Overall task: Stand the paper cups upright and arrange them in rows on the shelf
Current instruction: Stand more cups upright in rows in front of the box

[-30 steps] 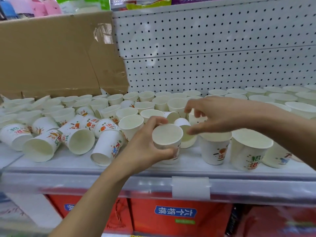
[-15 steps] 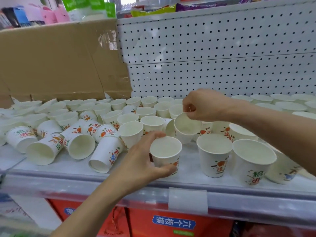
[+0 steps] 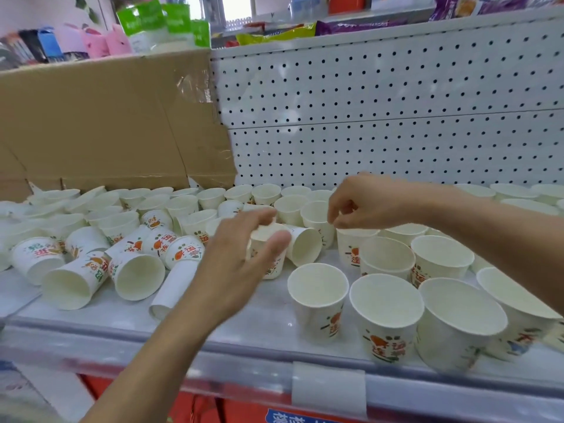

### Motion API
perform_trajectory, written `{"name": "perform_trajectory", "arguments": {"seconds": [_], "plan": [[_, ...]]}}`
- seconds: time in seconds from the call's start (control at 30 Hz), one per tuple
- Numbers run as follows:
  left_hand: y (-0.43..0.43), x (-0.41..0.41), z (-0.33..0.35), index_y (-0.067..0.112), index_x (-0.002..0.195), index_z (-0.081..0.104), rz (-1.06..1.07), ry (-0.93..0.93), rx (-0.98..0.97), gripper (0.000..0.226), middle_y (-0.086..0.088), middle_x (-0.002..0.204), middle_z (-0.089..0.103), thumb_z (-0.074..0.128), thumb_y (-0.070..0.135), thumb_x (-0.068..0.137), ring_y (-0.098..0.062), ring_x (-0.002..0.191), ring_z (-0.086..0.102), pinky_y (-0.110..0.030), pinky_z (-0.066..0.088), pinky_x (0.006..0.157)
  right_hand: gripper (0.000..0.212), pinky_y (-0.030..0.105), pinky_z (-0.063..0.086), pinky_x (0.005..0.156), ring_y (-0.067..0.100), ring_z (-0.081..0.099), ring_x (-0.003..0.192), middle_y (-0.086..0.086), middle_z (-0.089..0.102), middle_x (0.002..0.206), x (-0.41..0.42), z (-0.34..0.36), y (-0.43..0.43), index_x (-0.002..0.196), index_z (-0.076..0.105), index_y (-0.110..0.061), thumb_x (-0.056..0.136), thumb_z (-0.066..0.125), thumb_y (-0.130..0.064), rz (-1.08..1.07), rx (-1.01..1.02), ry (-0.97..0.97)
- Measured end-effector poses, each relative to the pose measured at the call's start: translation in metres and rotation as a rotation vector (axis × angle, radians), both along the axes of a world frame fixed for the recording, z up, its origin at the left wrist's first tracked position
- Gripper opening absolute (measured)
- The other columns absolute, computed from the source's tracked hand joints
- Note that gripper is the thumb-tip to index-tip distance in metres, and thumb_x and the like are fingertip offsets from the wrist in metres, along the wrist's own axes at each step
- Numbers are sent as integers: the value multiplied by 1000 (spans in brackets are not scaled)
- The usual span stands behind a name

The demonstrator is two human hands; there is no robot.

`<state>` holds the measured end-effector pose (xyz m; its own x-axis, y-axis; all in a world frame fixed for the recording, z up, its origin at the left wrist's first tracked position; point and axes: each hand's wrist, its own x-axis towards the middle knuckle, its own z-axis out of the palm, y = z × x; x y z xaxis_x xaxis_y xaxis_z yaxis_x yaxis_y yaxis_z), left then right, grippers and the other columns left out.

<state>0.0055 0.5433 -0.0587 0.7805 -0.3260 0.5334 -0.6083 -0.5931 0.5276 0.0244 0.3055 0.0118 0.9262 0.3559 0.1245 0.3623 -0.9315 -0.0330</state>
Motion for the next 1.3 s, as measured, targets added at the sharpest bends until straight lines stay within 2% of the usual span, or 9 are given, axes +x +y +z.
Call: {"name": "perform_trajectory", "arguments": {"seconds": [0.13, 0.27, 0.53, 0.73, 0.8, 0.9, 1.0, 1.13, 1.3], "plan": [[8, 24, 1, 37, 121, 61, 172, -157, 273, 44, 16, 120, 61, 48, 57, 83, -10, 121, 44, -32, 23, 97, 22, 31, 42, 78, 11, 48, 94, -9, 54, 94, 27, -9, 20, 105, 67, -32, 83, 67, -36, 140, -135, -163], [2, 30, 2, 35, 106, 72, 206, -170, 399, 21, 12, 105, 67, 67, 34, 86, -13, 117, 48, -34, 21, 97, 25, 28, 31, 76, 11, 41, 98, -10, 47, 92, 50, -21, 40, 104, 65, -32, 80, 67, -40, 262, -344, -222], [16, 30, -3, 31, 98, 75, 221, -177, 330, 16, 11, 96, 71, 71, 24, 84, -17, 104, 55, -34, 27, 89, 10, 31, 41, 77, 13, 48, 93, -5, 59, 93, 56, -4, 30, 88, 68, -26, 87, 60, -33, 140, -151, -245], [4, 28, -4, 35, 107, 71, 156, -109, 388, 20, 16, 109, 66, 64, 30, 89, -10, 110, 48, -28, 23, 91, 17, 35, 46, 87, -6, 37, 78, -3, 59, 101, 35, -2, 15, 97, 71, -25, 84, 68, -35, 71, -226, 75], [-1, 27, -4, 37, 108, 70, 108, -112, 405, 20, 19, 111, 64, 63, 33, 90, -7, 110, 47, -27, 24, 93, 18, 32, 45, 89, -7, 42, 87, -8, 61, 104, 31, 3, 9, 98, 72, -30, 82, 71, -37, 73, -189, 160], [0, 27, -5, 43, 112, 65, 41, -111, 332, 25, 24, 119, 58, 61, 47, 87, 2, 114, 43, -28, 25, 99, 21, 27, 45, 89, 3, 56, 97, -15, 63, 102, 28, 26, -11, 105, 68, -37, 84, 70, -34, 32, 78, 210], [5, 32, -5, 46, 128, 52, 90, -106, 333, 54, 23, 137, 48, 37, 69, 82, -3, 129, 37, -39, 29, 107, 24, 24, 45, 89, 0, 59, 96, -16, 65, 106, 32, 37, -28, 112, 65, -38, 90, 64, -30, 4, 268, 160], [5, 30, -8, 47, 141, 35, 153, 19, 477, 81, 24, 150, 31, 7, 80, 72, -3, 138, 25, -34, 21, 114, 30, 39, 36, 108, 8, 48, 123, -18, 51, 135, 38, 15, -26, 123, 59, -42, 94, 57, -33, -29, 105, 250], [-1, 24, -1, 42, 134, 49, 62, 119, 410, 65, 21, 145, 42, 24, 72, 81, -1, 134, 33, -32, 27, 112, 30, 30, 36, 102, 13, 50, 120, -16, 53, 135, 37, 2, -18, 125, 60, -39, 98, 49, -32, -57, -40, 356]]}}
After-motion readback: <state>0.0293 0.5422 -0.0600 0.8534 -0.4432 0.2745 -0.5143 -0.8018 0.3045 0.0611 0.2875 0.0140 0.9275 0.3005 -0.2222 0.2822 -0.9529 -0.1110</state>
